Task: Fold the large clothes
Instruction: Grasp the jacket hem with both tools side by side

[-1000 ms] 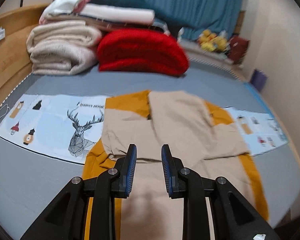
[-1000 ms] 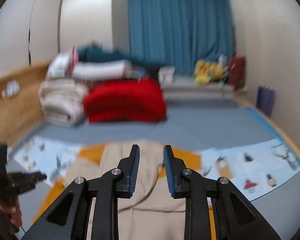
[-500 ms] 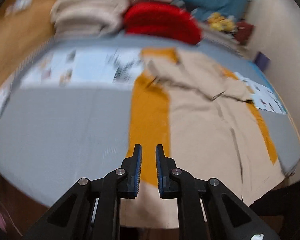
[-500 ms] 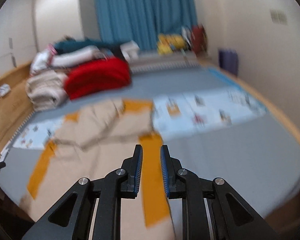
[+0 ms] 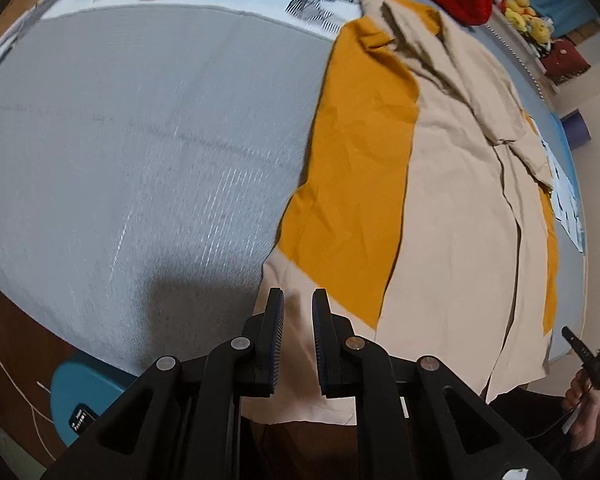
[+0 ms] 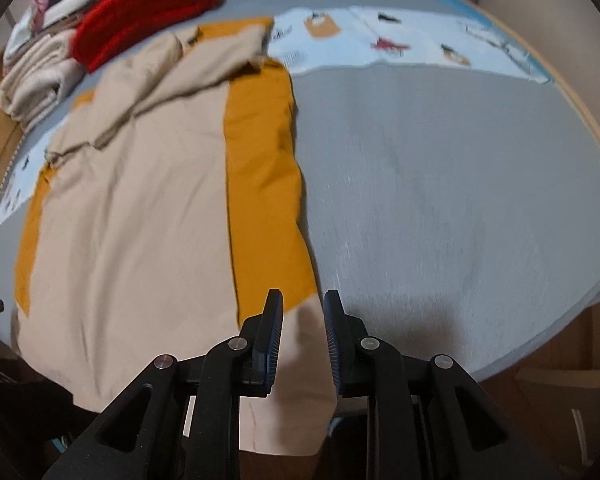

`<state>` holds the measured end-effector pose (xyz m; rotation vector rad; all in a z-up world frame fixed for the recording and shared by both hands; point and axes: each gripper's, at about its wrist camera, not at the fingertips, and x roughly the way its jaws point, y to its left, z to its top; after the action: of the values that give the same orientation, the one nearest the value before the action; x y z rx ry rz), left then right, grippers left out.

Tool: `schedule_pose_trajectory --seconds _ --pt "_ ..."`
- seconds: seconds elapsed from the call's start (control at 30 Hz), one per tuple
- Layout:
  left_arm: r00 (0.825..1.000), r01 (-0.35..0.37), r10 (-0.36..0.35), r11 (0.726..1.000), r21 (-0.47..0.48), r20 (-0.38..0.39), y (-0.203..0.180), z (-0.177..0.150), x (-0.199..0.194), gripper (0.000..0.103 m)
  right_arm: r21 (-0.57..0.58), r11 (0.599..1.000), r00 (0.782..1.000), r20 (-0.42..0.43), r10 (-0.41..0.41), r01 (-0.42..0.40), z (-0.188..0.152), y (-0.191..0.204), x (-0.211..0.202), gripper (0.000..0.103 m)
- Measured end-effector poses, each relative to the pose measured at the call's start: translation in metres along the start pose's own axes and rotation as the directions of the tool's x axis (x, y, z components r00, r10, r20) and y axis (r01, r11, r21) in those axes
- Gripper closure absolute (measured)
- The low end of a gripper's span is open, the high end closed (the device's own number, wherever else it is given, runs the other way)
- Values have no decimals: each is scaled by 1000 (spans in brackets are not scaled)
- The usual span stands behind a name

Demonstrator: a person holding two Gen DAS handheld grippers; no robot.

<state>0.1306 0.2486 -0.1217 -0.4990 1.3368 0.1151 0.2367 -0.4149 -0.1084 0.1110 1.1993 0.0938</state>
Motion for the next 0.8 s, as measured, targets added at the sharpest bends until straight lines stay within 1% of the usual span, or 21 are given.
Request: schedule_pose_trajectory --seconds 0.1,0.17,0.3,0.43,0.5,0.6,0.7,0.8 --pt "1000 -7 6 1000 -31 -26 8 -1 7 87 21 1000 999 -46 4 -3 -3 -4 11 75" --pt "999 -18 16 998 -52 -43 14 -1 11 83 46 999 997 -81 15 -12 -5 -8 17 73" --pt "996 -25 19 997 -72 -83 19 -1 19 79 82 997 990 -143 20 -8 -9 -14 32 72" --pt "993 -46 40 997 -54 -114 18 -1 28 75 98 995 984 -179 22 -4 -13 -16 39 71" --pt "991 -48 42 998 -45 -126 16 -2 31 73 93 996 981 -196 16 3 -15 -16 43 71" --pt "987 -69 66 997 -17 -145 14 -3 38 70 82 997 977 -211 9 8 -17 -13 47 71" --pt "987 -80 80 997 6 -141 10 -3 41 67 68 998 976 -218 2 13 -19 -11 48 71" --pt "990 -82 84 996 20 -116 4 1 40 67 60 998 975 -221 -4 18 -19 -9 50 71"
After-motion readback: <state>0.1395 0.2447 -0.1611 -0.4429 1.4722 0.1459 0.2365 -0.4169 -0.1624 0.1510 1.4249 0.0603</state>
